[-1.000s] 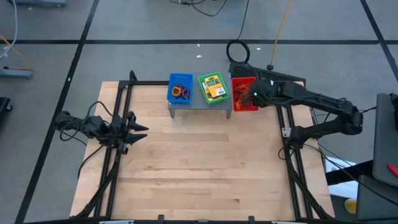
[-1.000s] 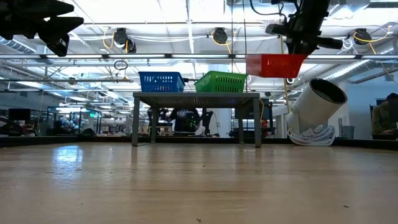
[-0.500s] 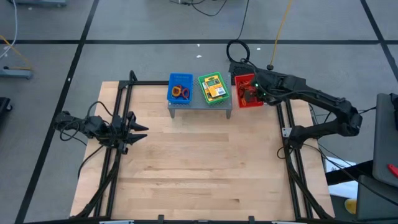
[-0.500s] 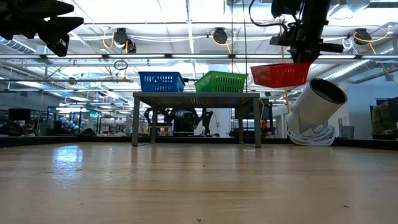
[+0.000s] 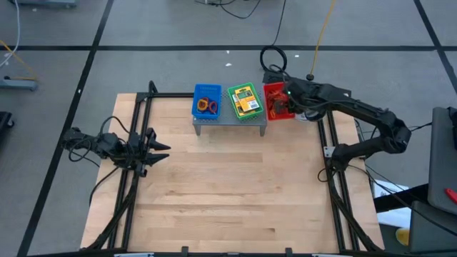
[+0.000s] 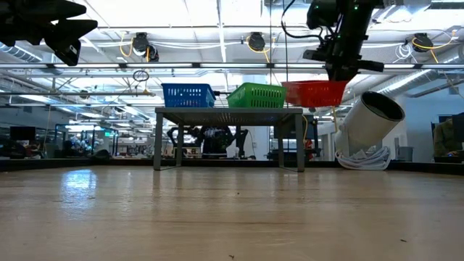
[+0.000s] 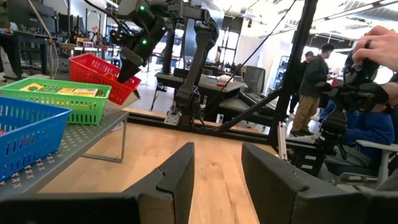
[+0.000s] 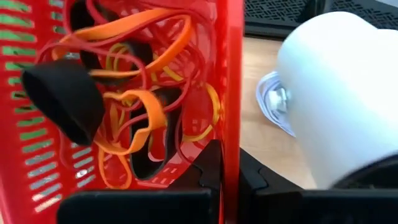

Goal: Pick & Place Office Desk Supplies
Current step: Put the red bin on the shelf

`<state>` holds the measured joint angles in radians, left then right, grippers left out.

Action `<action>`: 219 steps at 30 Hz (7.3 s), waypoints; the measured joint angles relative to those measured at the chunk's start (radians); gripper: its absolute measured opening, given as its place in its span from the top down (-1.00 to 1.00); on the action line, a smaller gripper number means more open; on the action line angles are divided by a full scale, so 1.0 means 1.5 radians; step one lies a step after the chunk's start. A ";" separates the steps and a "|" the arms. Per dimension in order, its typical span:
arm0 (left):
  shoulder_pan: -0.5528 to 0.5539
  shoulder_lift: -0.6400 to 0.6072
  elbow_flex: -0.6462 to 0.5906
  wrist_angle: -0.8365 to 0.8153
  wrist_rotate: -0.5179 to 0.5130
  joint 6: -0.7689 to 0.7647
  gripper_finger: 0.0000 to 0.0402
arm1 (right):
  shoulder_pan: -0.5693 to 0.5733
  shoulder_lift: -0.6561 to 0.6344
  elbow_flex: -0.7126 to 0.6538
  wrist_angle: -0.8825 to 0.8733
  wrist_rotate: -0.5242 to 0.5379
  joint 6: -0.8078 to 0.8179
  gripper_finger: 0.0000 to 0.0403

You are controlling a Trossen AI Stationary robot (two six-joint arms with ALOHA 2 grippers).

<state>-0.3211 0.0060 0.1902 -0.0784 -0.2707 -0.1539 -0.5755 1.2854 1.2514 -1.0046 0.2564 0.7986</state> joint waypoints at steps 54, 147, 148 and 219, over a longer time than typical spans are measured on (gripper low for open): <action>0.000 0.000 0.000 0.000 0.001 0.000 0.30 | 0.041 0.027 0.000 0.122 -0.032 0.078 1.00; 0.000 0.000 0.000 0.000 0.000 0.000 0.30 | 0.058 0.109 0.030 0.204 0.020 0.119 1.00; 0.000 0.000 0.000 0.000 0.000 0.000 0.30 | 0.058 0.114 0.035 0.204 0.019 0.114 1.00; 0.000 0.000 0.000 0.001 0.000 0.000 0.30 | 0.052 0.125 0.051 0.153 -0.051 0.140 0.87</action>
<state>-0.3211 0.0063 0.1902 -0.0776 -0.2704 -0.1535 -0.4980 1.4723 1.3285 -0.7750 0.1795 1.0089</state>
